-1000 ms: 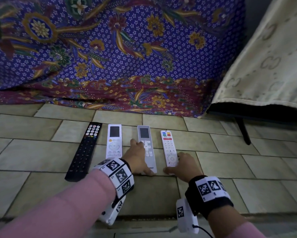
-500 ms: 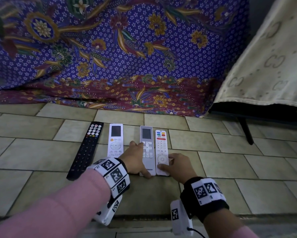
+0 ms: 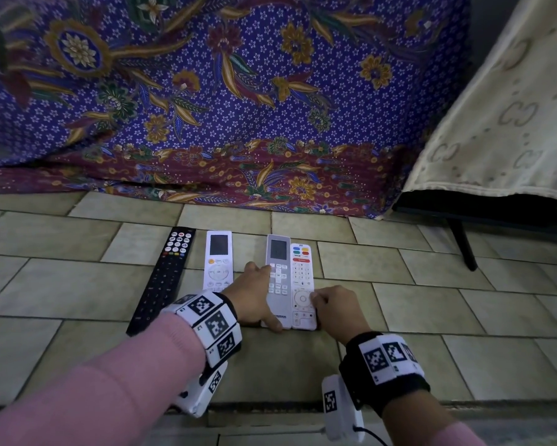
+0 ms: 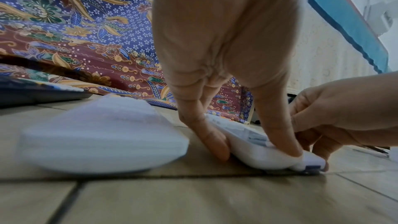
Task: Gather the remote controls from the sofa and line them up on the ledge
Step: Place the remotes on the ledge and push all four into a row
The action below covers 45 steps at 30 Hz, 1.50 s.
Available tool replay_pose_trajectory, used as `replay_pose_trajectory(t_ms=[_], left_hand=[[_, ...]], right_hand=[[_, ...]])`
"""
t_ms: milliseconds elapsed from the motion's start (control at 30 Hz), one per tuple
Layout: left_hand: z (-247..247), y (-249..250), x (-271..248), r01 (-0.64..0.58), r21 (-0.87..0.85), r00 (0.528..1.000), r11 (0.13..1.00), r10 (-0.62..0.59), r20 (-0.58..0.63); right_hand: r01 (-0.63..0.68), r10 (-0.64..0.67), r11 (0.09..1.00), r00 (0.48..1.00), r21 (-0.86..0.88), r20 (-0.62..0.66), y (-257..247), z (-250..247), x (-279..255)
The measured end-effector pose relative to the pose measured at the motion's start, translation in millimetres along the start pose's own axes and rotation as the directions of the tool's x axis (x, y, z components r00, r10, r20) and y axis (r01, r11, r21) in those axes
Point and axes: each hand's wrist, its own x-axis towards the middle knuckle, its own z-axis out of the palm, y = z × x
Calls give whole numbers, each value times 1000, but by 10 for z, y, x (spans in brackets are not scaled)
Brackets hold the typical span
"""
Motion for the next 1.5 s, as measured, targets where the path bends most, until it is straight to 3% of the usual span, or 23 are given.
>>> replay_pose_trajectory(t_ms=[100, 233, 367, 567, 800, 1233, 1500], left_hand=[[-161, -30, -9, 40, -18, 999, 999, -40, -8], [-593, -150, -65, 148, 55, 978, 987, -138, -156], [-725, -336, -133, 284, 269, 958, 920, -285, -35], [-474, -418, -184, 303, 344, 939, 889, -340, 51], [-387, -399, -131, 235, 246, 968, 940, -249, 26], [-348, -299, -38, 165, 323, 980, 932, -192, 50], [-288, -299, 1, 142, 287, 983, 947, -170, 74]], right_hand=[[-13, 13, 1000, 1000, -3, -10, -16, -2, -4], [-51, 53, 998, 998, 49, -36, -59, -30, -17], [-34, 34, 996, 999, 85, -1, -138, -81, -11], [17, -34, 996, 980, 90, 198, -154, -172, 89], [67, -58, 998, 941, -18, 334, -185, -319, 82], [95, -88, 995, 935, -5, 344, -159, -293, 95], [73, -87, 996, 933, 52, 350, -133, -269, 106]])
